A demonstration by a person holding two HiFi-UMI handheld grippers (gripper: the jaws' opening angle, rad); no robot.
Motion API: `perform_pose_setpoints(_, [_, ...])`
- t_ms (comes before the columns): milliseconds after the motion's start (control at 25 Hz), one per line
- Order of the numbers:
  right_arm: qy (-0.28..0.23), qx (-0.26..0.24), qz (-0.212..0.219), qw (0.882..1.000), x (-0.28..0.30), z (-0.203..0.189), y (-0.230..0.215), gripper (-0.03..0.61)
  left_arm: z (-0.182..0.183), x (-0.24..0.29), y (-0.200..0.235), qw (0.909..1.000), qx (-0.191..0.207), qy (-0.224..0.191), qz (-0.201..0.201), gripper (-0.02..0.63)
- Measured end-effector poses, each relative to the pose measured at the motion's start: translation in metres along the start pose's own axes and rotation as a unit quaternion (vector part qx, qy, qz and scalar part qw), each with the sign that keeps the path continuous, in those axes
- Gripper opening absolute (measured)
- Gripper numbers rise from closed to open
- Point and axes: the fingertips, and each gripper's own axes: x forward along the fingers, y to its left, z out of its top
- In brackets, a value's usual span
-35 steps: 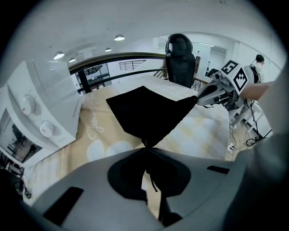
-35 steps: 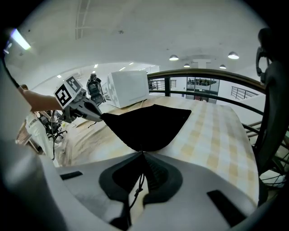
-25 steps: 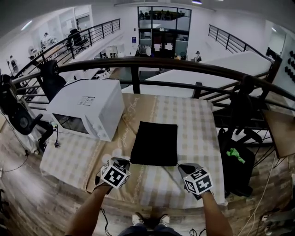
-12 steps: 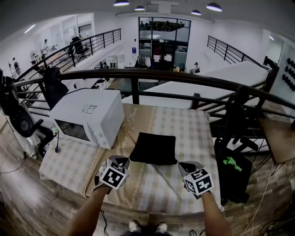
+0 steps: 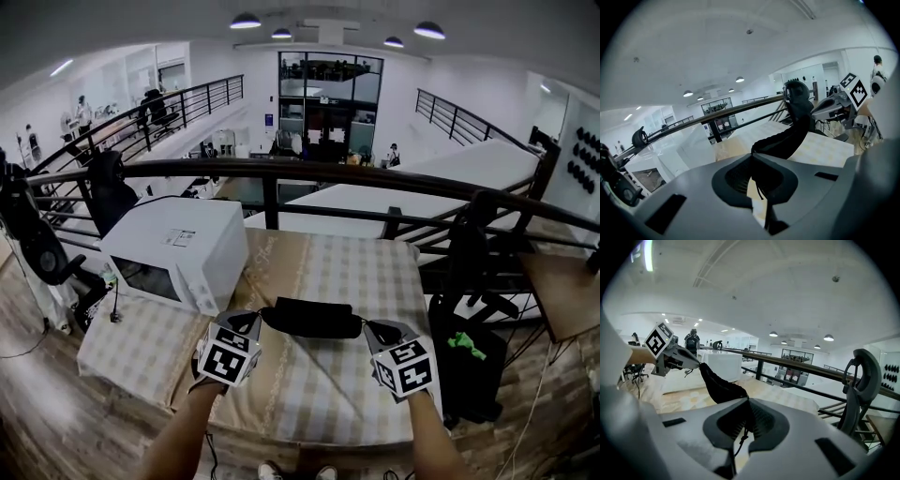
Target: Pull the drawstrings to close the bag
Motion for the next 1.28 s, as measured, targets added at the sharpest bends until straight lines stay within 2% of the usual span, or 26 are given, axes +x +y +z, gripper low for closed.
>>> perform_pose_setpoints(320, [-0.052, -0.006, -0.017, 0.998, -0.017, 0.049, -0.010, 0.021, 0.047, -0.023, 0.016, 0.9974, -0.011, -0.064, 0.030, 0.026])
perform_pose_setpoints(840, [-0.143, -0.015, -0.051, 0.988, -0.052, 0.132, -0.017, 0.021, 0.111, -0.068, 0.041, 0.9858, -0.035, -0.153, 0.060, 0.026])
perform_pose_setpoints(1000, [-0.162, -0.016, -0.060, 0.985, -0.058, 0.146, -0.021, 0.021, 0.124, -0.076, 0.043, 0.9821, -0.037, -0.171, 0.070, 0.026])
perform_pose_setpoints(1280, [-0.176, -0.019, -0.070, 0.982, -0.063, 0.151, -0.015, 0.021, 0.126, -0.087, 0.050, 0.9780, -0.039, -0.187, 0.084, 0.026])
